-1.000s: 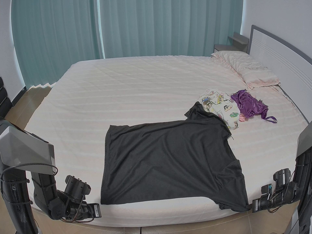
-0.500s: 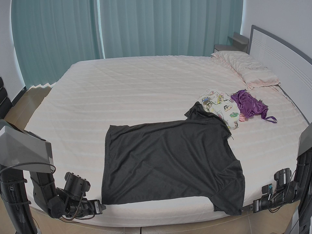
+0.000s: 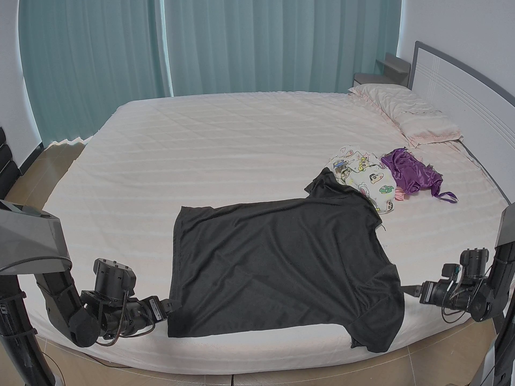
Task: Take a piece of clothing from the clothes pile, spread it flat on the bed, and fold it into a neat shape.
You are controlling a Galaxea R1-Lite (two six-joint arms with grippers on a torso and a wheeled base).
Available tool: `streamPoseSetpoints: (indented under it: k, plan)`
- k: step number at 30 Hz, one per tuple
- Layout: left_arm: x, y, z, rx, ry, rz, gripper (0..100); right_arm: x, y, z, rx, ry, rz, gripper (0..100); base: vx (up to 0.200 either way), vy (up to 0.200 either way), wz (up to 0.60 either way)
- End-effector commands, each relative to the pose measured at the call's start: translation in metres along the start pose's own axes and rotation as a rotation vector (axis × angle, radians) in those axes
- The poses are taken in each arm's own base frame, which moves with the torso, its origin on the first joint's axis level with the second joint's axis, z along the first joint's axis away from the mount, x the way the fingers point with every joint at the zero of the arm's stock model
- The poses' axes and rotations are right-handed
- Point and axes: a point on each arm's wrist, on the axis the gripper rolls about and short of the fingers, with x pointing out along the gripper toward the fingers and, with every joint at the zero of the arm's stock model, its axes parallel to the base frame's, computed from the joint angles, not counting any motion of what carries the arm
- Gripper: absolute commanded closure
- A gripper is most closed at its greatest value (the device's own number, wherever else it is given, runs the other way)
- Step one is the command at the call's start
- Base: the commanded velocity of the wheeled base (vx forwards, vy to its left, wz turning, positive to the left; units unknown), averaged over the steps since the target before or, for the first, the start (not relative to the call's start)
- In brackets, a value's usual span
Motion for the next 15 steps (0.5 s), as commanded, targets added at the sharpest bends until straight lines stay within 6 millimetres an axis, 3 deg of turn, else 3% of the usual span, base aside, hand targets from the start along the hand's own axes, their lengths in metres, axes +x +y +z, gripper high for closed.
streamPoseSetpoints:
  k: [1, 6, 10, 15]
  plan:
    - [-0.006, -0.012, 0.02, -0.075, -0.079, -0.075, 0, 0.012, 0.02, 0.038, 0.008, -0.14, 0.062, 0, 0.0, 0.0, 0.0]
    - [-0.004, -0.009, 0.022, -0.092, -0.079, -0.065, 0, 0.02, 0.027, 0.056, 0.026, -0.202, 0.075, 0, 0.2, 0.0, 0.0]
    - [-0.004, -0.009, 0.022, -0.092, -0.082, -0.069, 0, 0.022, 0.032, 0.051, 0.127, -0.182, 0.099, 0, 0.2, 0.0, 0.0]
    - [-0.003, -0.009, 0.022, -0.094, -0.073, -0.075, 0, 0.027, 0.029, 0.046, 0.161, -0.158, 0.088, 0, 0.0, 0.0, 0.0]
